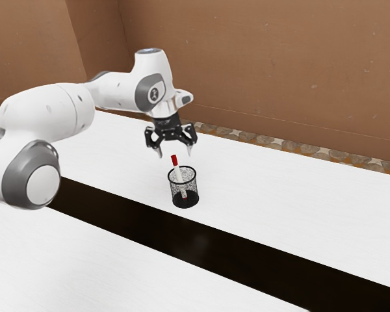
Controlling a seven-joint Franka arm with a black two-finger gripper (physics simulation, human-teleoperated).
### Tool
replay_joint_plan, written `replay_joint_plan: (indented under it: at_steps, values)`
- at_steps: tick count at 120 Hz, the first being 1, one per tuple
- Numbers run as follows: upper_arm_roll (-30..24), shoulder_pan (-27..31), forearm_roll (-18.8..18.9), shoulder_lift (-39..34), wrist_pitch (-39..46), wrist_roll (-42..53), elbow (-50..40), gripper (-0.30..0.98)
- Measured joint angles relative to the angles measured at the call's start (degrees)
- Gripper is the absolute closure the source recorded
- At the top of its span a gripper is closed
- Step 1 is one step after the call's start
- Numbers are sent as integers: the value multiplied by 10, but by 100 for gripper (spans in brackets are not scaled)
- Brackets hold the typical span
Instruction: Take the marker out of the pen holder and place it to the left of the pen holder.
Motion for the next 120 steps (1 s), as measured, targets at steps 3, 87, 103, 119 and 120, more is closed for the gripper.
replay_joint_plan:
  at_steps: [3, 87, 103, 119, 120]
  values:
    - [0, -1, -5, -2, -2, -2, -5, 0]
    - [-2, -7, -28, -14, -56, -3, -23, 0]
    - [-1, -6, -28, -9, -45, 0, -18, 0]
    - [-1, -6, -28, -10, -39, 2, -18, 5]
    - [-1, -5, -28, -10, -39, 2, -18, 6]
